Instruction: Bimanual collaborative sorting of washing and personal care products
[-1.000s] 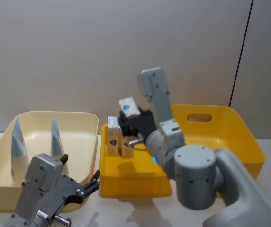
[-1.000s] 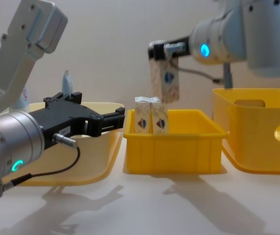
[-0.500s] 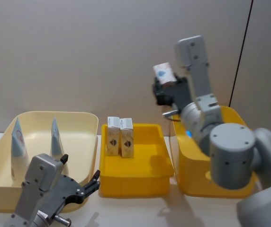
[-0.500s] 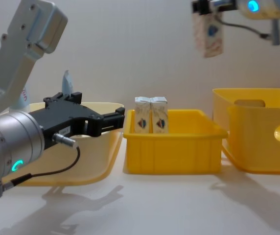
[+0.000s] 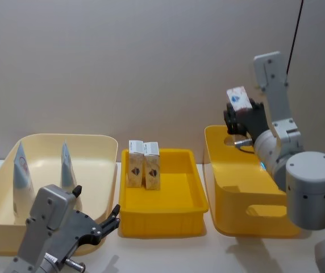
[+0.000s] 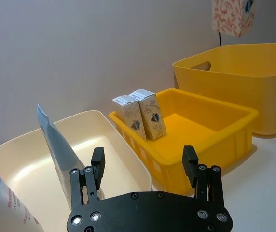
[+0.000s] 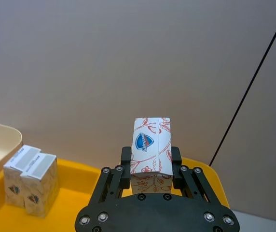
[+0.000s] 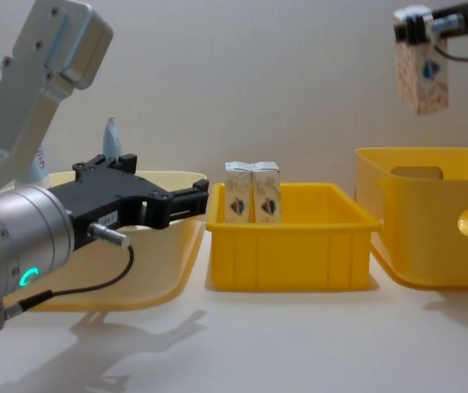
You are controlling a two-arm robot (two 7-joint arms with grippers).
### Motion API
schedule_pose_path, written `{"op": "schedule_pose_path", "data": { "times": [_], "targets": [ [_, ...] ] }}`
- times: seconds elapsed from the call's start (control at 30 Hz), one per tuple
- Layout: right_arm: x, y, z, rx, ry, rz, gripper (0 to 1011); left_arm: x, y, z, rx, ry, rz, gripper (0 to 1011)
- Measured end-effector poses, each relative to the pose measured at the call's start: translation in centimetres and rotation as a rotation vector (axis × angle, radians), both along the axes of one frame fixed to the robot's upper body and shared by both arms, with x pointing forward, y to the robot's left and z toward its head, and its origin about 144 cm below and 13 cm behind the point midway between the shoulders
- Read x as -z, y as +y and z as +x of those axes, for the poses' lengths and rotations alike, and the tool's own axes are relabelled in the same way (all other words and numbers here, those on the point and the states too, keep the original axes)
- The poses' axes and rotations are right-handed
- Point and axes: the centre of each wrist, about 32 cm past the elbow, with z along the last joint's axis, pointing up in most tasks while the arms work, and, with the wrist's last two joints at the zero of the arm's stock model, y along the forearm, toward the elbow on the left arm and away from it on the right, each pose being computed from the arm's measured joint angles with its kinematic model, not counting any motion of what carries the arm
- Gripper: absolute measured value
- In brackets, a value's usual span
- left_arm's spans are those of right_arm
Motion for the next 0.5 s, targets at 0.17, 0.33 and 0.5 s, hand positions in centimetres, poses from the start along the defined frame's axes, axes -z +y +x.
{"op": "schedule_pose_path", "data": {
  "times": [0.17,0.33,0.5],
  "targets": [
    [1.0,-0.5,0.7,0.001,0.056,0.011,453,0.0,0.0,0.0,0.0,0.0,0.0,1001],
    [2.1,-0.6,1.9,-0.005,0.115,0.037,454,0.0,0.0,0.0,0.0,0.0,0.0,1001],
    [2.9,-0.5,3.0,-0.001,0.151,0.054,453,0.0,0.0,0.0,0.0,0.0,0.0,1001]
  ]
}}
